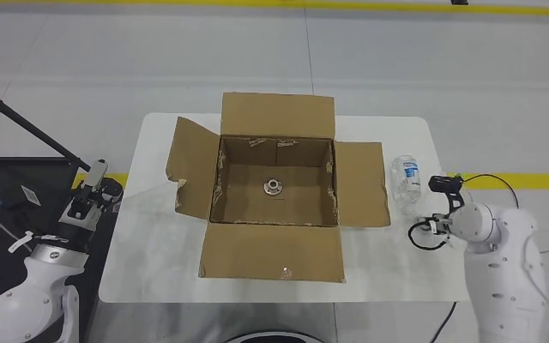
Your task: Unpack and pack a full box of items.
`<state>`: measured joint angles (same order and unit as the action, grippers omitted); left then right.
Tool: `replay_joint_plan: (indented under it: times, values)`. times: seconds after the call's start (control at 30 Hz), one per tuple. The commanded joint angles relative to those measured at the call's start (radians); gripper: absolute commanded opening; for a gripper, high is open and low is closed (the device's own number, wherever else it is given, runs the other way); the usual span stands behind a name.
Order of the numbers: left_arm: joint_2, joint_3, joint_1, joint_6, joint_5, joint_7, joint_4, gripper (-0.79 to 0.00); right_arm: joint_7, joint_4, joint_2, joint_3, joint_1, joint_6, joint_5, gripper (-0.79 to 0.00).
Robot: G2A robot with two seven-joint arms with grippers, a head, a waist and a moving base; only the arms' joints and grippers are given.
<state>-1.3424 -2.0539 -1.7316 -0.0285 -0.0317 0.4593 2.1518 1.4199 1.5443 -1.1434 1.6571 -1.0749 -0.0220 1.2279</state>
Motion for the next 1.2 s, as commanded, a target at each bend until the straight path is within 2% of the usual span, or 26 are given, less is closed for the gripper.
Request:
replay_joint_plan:
  times: [0.0, 0.17, 0.3, 0.37, 0.5, 0.6, 0.8, 0.93, 1.17]
  values:
    - [0.0, 0.0, 0.0, 0.0, 0.0, 0.0, 0.0, 0.0, 0.012, 0.049, 0.003, 0.003, 0.008, 0.001, 0.007, -0.785]
    - [0.0, 0.0, 0.0, 0.0, 0.0, 0.0, 0.0, 0.0, 0.026, 0.232, 0.007, -0.004, 0.051, 0.006, 0.012, -0.785]
    - [0.0, 0.0, 0.0, 0.0, 0.0, 0.0, 0.0, 0.0, 0.008, 0.402, 0.002, -0.074, 0.107, 0.017, 0.003, -0.785]
    - [0.0, 0.0, 0.0, 0.0, 0.0, 0.0, 0.0, 0.0, -0.023, 0.467, -0.004, -0.14, 0.142, 0.018, -0.026, -0.785]
    - [0.0, 0.0, 0.0, 0.0, 0.0, 0.0, 0.0, 0.0, -0.073, 0.486, -0.022, -0.33, 0.24, 0.007, -0.047, -0.785]
    - [0.0, 0.0, 0.0, 0.0, 0.0, 0.0, 0.0, 0.0, -0.12, 0.415, -0.046, -0.5, 0.327, -0.007, -0.098, -0.785]
    - [0.0, 0.0, 0.0, 0.0, 0.0, 0.0, 0.0, 0.0, -0.164, 0.13, -0.112, -0.785, 0.501, -0.048, -0.203, -0.785]
    - [0.0, 0.0, 0.0, 0.0, 0.0, 0.0, 0.0, 0.0, -0.175, -0.026, -0.151, -0.897, 0.549, -0.055, -0.256, -0.785]
    - [0.0, 0.0, 0.0, 0.0, 0.0, 0.0, 0.0, 0.0, -0.183, -0.207, -0.198, -1.0, 0.578, -0.08, -0.326, -0.785]
